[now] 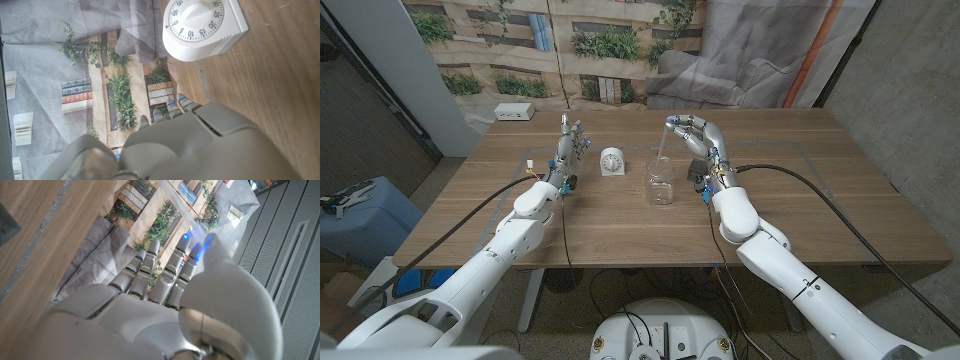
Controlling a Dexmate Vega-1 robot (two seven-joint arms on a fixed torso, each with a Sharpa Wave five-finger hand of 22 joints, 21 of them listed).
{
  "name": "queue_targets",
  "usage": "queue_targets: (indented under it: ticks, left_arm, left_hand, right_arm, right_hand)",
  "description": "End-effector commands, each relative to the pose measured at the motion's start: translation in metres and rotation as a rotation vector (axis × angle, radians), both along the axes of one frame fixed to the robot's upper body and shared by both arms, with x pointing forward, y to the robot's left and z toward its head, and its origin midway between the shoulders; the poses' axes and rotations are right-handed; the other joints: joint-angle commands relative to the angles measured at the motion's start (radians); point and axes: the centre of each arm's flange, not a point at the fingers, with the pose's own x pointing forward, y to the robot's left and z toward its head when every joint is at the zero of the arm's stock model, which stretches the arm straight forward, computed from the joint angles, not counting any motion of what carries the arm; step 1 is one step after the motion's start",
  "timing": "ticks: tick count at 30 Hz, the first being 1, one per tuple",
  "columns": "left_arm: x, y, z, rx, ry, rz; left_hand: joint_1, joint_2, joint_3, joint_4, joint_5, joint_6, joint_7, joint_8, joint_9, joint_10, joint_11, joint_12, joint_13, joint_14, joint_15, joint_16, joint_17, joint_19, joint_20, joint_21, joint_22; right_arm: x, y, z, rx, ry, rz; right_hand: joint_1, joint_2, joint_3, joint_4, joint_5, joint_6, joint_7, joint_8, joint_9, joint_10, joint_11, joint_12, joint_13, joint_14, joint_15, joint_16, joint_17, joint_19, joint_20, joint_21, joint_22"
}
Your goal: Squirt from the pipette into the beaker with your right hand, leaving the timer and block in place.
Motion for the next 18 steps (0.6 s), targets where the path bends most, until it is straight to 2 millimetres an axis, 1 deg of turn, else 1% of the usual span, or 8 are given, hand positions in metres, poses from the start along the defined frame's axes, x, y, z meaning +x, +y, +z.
queue_targets:
  ticks: [1, 10, 13, 18]
  left_arm:
    - [0.000, 0.000, 0.000, 0.000, 0.000, 0.000]
    - [0.000, 0.000, 0.000, 0.000, 0.000, 0.000]
    - [0.000, 0.000, 0.000, 0.000, 0.000, 0.000]
    - [0.000, 0.000, 0.000, 0.000, 0.000, 0.000]
  left_hand:
    - [-0.001, 0.044, -0.006, -0.002, 0.006, -0.004, -0.006, 0.006, 0.002, -0.004, -0.003, 0.004, 0.006, -0.009, -0.116, 0.006, 0.004, -0.005, -0.092, 0.005, 0.002]
    - [-0.001, 0.044, -0.006, -0.002, 0.006, -0.004, -0.006, 0.006, 0.002, -0.004, -0.004, 0.004, 0.005, -0.009, -0.116, 0.006, 0.004, -0.004, -0.092, 0.006, 0.002]
    - [-0.001, 0.044, -0.006, -0.002, 0.006, -0.005, -0.006, 0.006, 0.002, -0.004, -0.002, 0.004, 0.005, -0.009, -0.115, 0.006, 0.004, -0.005, -0.092, 0.005, 0.002]
    - [-0.001, 0.044, -0.006, -0.002, 0.006, -0.005, -0.006, 0.006, 0.002, -0.003, -0.003, 0.005, 0.006, -0.009, -0.116, 0.006, 0.004, -0.005, -0.092, 0.005, 0.002]
  right_arm:
    - [-0.008, -0.002, 0.023, 0.010, -0.027, 0.015]
    - [-0.004, -0.003, 0.036, 0.013, -0.026, 0.020]
    - [-0.002, -0.003, 0.039, 0.015, -0.023, 0.023]
    - [0.001, -0.003, 0.045, 0.008, -0.034, 0.011]
  right_hand:
    - [0.000, 0.010, -0.004, 0.002, 0.003, 0.009, 0.003, 0.000, 0.004, 0.000, 0.001, 0.008, 0.002, -0.004, -0.129, 0.002, 0.003, 0.005, 0.010, 0.004, 0.004]
    - [-0.004, 0.009, -0.006, 0.001, 0.004, 0.012, 0.005, -0.001, 0.003, -0.002, 0.001, 0.008, 0.003, -0.004, -0.126, 0.003, 0.004, 0.005, 0.014, 0.004, 0.004]
    - [-0.005, 0.009, -0.007, 0.000, 0.004, 0.012, 0.005, -0.002, 0.003, -0.003, 0.001, 0.007, 0.002, -0.004, -0.127, 0.004, 0.005, 0.008, 0.024, 0.005, 0.004]
    - [-0.005, 0.010, -0.007, 0.000, 0.005, 0.011, 0.005, -0.004, 0.003, -0.003, 0.002, 0.007, 0.003, -0.004, -0.127, 0.005, 0.006, 0.009, 0.025, 0.005, 0.004]
